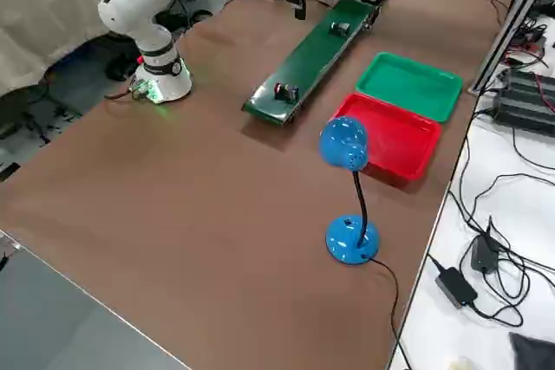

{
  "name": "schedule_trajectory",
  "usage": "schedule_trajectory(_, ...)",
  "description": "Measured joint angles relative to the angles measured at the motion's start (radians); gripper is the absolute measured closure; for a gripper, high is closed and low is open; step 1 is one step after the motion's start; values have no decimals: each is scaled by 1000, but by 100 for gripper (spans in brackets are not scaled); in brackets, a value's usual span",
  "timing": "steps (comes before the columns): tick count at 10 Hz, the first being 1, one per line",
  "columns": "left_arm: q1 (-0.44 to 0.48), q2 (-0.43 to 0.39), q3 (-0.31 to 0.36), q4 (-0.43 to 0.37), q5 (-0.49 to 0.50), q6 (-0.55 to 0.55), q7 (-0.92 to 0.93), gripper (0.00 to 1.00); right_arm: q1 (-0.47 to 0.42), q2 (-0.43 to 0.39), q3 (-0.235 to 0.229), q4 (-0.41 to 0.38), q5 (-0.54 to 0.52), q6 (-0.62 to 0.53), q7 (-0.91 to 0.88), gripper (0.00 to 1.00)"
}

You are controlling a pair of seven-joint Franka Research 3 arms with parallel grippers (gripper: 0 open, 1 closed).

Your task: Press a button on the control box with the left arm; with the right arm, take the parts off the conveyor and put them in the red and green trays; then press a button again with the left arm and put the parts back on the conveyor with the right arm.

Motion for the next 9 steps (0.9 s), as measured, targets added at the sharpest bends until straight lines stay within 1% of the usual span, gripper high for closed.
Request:
schedule_trajectory(4, 0, 0, 3, 0, 0, -2, 0, 2, 0, 0, 0, -1, 0, 0, 1, 0)
schedule_trajectory(6, 0, -1, 4, 0, 0, -5, 0, 5, 0, 0, 0, -1, 0, 0, 1, 0)
schedule_trajectory(8, 0, -2, 4, -20, 0, -5, 0, 14, 0, 0, 0, -1, 0, 0, 1, 0)
schedule_trajectory(9, 0, -3, 3, -54, 0, 20, 0, 31, 0, 0, 0, -1, 0, -1, 1, 0)
